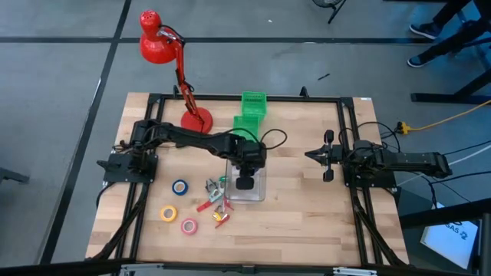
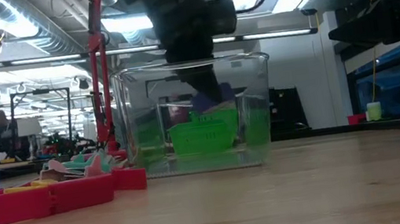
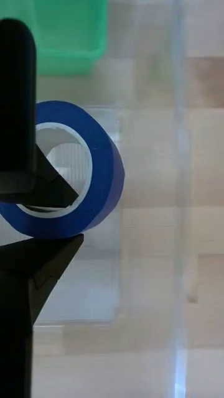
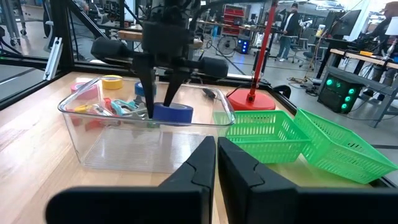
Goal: Pick and place Stapler, Stapler remover, tape
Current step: Put the bottom blue tape into the transparent bin, then put the pink tape into the transparent bin
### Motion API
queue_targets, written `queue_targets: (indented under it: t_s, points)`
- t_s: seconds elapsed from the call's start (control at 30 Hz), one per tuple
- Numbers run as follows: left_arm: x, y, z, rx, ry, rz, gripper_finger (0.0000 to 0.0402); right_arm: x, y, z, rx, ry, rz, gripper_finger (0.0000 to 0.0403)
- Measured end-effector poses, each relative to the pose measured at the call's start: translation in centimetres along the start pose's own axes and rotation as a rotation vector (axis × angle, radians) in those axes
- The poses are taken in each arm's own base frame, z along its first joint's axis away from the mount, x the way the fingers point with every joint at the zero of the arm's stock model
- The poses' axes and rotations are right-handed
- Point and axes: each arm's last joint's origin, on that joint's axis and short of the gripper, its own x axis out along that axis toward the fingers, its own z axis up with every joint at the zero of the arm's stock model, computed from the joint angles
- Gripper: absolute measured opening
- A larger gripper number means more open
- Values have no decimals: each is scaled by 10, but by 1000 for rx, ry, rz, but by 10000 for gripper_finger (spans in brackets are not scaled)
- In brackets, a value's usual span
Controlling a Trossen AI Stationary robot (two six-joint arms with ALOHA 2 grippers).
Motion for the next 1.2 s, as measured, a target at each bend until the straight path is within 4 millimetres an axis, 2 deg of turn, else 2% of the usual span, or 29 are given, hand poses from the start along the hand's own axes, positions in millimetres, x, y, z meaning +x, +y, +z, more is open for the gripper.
queue_targets:
  t_s: [0.2, 0.37, 0.73, 0.83, 1.07, 1.2]
  points:
    - [21, -7, -5, 23, 58, 8, 73, 0, 0, 0, 0, 0, 0, 21]
    - [35, -9, -9, -41, 107, 5, 73, 0, 0, 0, 0, 0, 0, 21]
    - [34, -12, -13, -61, 151, -81, 75, 0, 0, 0, 0, 0, 0, 21]
    - [34, -12, -13, -62, 152, -99, 93, 0, 0, 0, 0, 0, 0, 21]
    - [34, -11, -13, -69, 152, -96, 167, 0, 0, 0, 0, 0, 0, 21]
    - [26, -11, -10, -77, 156, -94, 186, 0, 0, 0, 0, 0, 0, 21]
